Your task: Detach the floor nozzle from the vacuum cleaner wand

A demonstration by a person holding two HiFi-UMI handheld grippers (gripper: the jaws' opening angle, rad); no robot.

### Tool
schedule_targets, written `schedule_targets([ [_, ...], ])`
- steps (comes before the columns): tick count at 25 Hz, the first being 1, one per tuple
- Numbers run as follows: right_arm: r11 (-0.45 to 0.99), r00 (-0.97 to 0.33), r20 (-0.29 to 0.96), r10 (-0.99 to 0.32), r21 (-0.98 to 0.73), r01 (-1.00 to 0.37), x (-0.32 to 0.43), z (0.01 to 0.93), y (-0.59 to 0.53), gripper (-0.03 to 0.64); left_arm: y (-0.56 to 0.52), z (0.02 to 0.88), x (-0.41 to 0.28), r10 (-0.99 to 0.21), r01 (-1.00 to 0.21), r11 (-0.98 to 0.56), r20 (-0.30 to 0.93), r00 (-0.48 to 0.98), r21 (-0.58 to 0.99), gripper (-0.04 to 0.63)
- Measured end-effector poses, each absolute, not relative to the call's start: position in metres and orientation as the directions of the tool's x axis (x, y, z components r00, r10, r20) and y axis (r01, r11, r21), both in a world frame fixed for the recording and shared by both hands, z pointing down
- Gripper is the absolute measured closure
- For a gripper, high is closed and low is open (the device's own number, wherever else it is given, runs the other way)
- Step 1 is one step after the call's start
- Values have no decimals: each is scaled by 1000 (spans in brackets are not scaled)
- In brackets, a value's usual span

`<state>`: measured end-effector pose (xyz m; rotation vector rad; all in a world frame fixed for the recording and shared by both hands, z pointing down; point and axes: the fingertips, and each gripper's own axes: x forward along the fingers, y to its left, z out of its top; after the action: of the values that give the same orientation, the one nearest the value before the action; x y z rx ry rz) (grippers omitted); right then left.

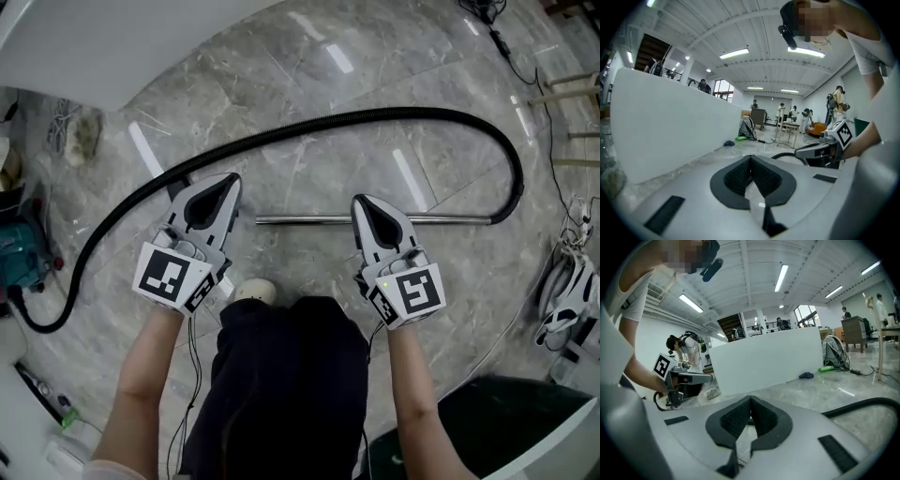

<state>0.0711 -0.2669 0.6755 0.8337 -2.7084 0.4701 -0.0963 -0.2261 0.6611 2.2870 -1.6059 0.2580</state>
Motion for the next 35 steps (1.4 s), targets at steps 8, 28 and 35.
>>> schedule_targets([
  [8, 740, -753, 397, -525, -224, -634, 76, 548, -253, 601, -210, 530, -75, -870, -931, -288, 345, 353, 225, 584],
  [28, 653, -719, 479, -503, -335, -679, 54, 427, -215, 603, -174, 424, -69, -828, -906, -313, 384, 408, 285, 584],
  [35, 633, -713, 487, -504, -353, -688, 48, 415, -203, 603, -165, 420, -67, -816, -895, -308, 395, 423, 321, 584],
])
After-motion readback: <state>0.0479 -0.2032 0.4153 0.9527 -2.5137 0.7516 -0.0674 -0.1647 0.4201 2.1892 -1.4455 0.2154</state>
